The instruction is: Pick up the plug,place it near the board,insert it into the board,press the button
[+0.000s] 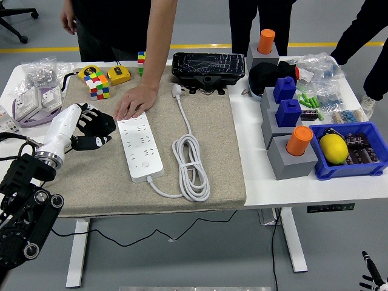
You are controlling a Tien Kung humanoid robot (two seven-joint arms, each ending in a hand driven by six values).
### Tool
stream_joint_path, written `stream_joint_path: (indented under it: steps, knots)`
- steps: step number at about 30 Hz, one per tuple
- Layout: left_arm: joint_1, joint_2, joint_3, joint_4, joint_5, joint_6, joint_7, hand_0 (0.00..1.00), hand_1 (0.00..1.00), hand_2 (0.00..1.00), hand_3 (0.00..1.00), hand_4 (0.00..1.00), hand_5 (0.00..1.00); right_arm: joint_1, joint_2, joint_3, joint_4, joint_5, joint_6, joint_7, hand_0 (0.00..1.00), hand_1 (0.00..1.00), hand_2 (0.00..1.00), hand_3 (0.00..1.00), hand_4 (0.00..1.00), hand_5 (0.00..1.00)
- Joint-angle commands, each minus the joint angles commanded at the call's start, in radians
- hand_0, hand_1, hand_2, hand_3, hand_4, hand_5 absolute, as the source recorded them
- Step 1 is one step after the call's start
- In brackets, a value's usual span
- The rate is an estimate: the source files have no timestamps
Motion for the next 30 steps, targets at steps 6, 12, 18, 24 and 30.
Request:
stream_joint_path:
  steps: [6,12,18,24,30]
  knots:
    - [0.0,0.004,0.034,-0.058,0.006,0.006,0.008,0.316,0.458,0.456,0.535,0.789,0.002,0.0,0.001,-0.004,0.0,0.002,-0.002,-0.001,0.821,0.804,0.797,0.832,0.998,0.998]
    - [-0.003,0.009,0.068,-0.087,0.005,0.003,0.015,0.314,0.459,0.452,0.534,0.787,0.002,0.0,0.0,-0.007,0.0,0.003,-0.003,-0.002,0.82,0.804,0.797,0.831,0.998,0.998]
    - [-0.019,0.019,0.12,-0.102,-0.005,-0.003,0.021,0.31,0.45,0.448,0.534,0.787,0.002,0.0,0.0,-0.008,0.0,0.004,-0.004,-0.003,0.819,0.804,0.798,0.832,0.998,0.998]
    - [-0.042,0.027,0.159,-0.079,-0.017,-0.005,0.023,0.307,0.44,0.445,0.533,0.788,0.002,0.002,0.0,-0.015,0.0,0.009,-0.001,-0.004,0.817,0.804,0.794,0.831,0.998,0.998]
    - [-0.066,0.042,0.194,-0.044,-0.028,-0.008,0.021,0.306,0.438,0.446,0.533,0.788,0.002,0.002,0.0,-0.011,0.0,0.005,-0.002,-0.004,0.818,0.804,0.791,0.83,0.998,0.998]
